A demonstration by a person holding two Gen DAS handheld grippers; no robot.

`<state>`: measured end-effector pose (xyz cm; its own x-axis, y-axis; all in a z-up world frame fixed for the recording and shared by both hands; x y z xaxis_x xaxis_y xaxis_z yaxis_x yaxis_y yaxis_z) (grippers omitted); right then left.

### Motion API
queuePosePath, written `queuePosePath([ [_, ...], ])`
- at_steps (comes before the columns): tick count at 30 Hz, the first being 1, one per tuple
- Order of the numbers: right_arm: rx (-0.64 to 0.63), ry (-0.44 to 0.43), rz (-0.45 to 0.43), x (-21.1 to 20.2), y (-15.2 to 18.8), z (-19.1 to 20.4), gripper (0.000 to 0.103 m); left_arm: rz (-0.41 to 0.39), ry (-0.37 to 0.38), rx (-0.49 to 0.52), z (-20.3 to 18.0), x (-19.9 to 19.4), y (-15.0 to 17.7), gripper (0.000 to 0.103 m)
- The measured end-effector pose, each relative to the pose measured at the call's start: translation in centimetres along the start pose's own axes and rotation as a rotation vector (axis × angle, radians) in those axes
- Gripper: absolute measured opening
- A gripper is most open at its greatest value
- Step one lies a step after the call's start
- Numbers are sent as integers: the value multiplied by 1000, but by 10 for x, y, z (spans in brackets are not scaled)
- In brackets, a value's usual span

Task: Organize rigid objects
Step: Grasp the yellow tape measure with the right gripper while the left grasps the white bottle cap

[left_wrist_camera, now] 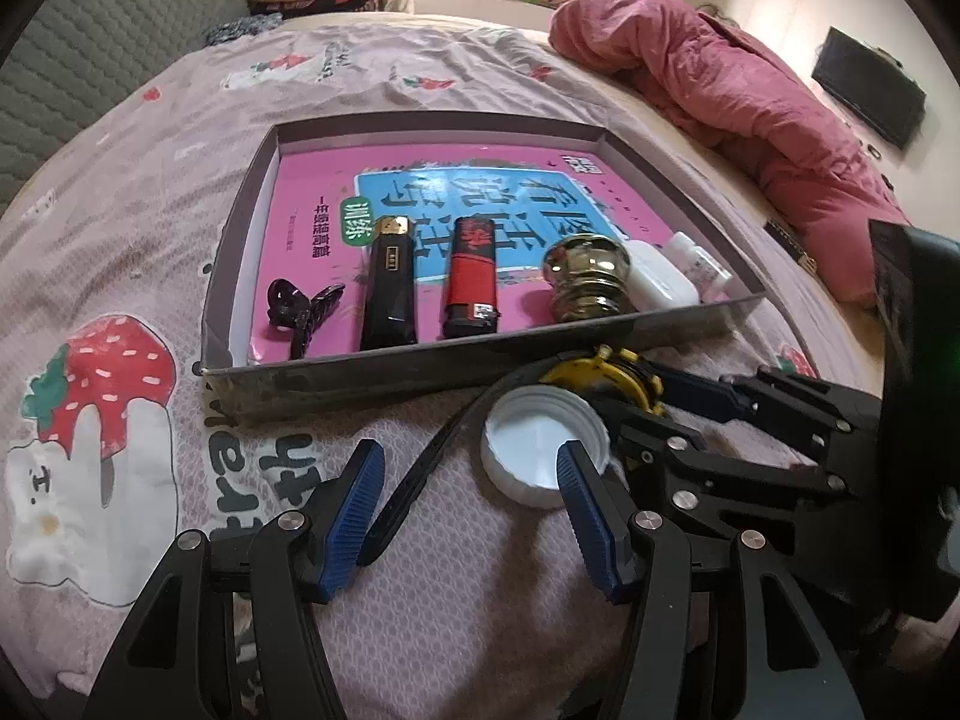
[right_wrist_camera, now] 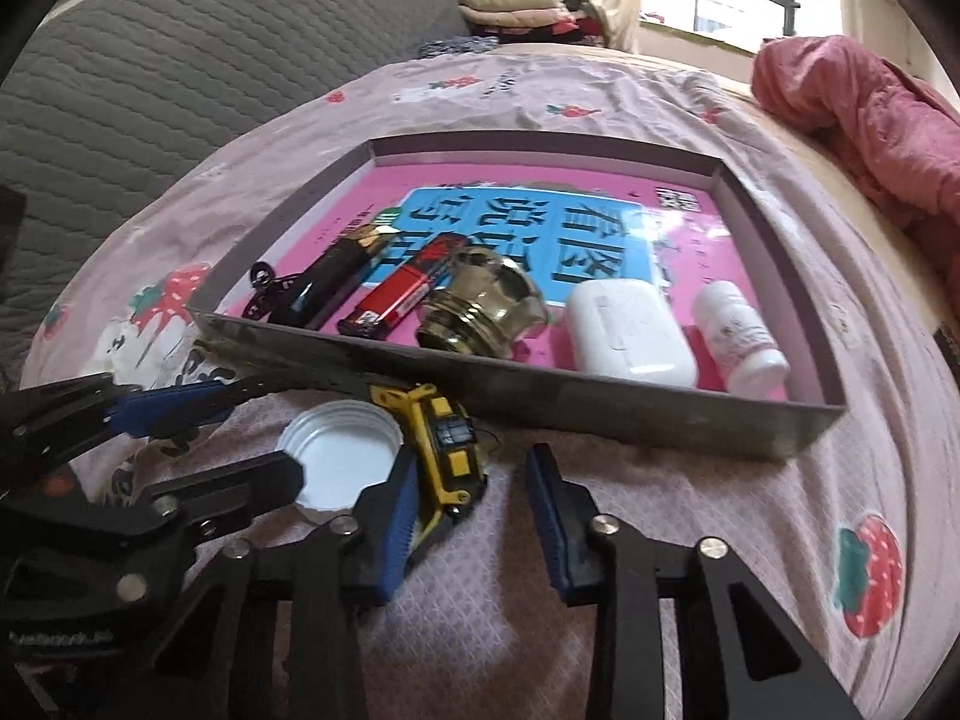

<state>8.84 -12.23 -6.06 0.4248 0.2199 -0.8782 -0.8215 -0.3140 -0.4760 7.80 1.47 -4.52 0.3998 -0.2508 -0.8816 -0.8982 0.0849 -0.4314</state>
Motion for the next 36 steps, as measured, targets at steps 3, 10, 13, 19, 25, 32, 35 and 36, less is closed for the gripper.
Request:
queuePosePath([
  [3,-20,-21,-2,2,0,1,25,20,10,-26,6,9,-4,61],
  [10,-19,-28,-9,3,0,2,21,28,23,-48,13,22,-11,61],
  [13,-14,-11,-15,0,1,0,21,26,0,-31,10,27,-12,60],
  [19,14,-9,-18,-6,4,-5,21,38,-13,9,-3,31,-16,34],
  [25,51,-25,-22,-9,5,-14,21,44,61,-8,-2,30,-16,8],
  [32,25,-12,-49,-20,5,-6,20,3,56,8,-4,18,-13,7],
  [35,35,-29,-60,-26,5,-7,20,-27,46,21,-7,8,-12,7],
  [36,35,-32,-66,-28,5,-7,20,-34,45,24,-7,5,-12,7],
])
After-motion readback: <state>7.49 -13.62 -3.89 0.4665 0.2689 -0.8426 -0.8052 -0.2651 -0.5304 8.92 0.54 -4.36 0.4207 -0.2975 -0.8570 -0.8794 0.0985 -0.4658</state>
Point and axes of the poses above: each gripper's, at about its wrist camera, not at the fingertips, and x roughly the way its jaws point, z to its left, y to its underside, the point moved 1 cm from there along x, roughly the way its jaws point, and after that the axes turned 8 degrees about z, right-handed, at the moved point
